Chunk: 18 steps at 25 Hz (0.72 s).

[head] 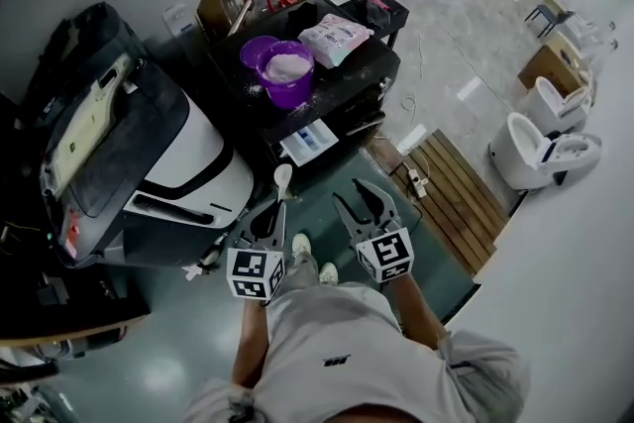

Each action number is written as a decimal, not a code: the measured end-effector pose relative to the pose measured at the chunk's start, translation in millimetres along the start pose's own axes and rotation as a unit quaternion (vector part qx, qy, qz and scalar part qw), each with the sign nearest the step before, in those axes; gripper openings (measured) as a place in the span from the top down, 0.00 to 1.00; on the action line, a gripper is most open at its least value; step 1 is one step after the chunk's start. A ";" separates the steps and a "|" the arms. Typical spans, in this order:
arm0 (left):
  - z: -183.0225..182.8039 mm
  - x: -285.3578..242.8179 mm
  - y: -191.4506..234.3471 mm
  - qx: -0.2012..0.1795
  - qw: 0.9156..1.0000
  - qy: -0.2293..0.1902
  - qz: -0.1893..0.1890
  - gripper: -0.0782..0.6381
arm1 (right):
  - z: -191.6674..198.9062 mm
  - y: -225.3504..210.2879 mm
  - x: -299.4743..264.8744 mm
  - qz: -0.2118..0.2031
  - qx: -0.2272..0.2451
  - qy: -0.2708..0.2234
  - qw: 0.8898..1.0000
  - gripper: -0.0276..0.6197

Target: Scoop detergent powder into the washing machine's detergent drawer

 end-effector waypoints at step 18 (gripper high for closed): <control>-32.0 -78.2 88.5 -0.001 0.999 -0.007 0.049 0.87 | -25.7 -23.0 -99.3 0.044 0.009 0.018 0.999 0.67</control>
Point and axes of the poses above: the fingertips, and each gripper's own axes: x backward along the fingers, y to its left, z out of its underside, the point moved 7 cm from there along x, backward along the fingers, and after that the axes turned 2 degrees about y, right-handed, at the moved point
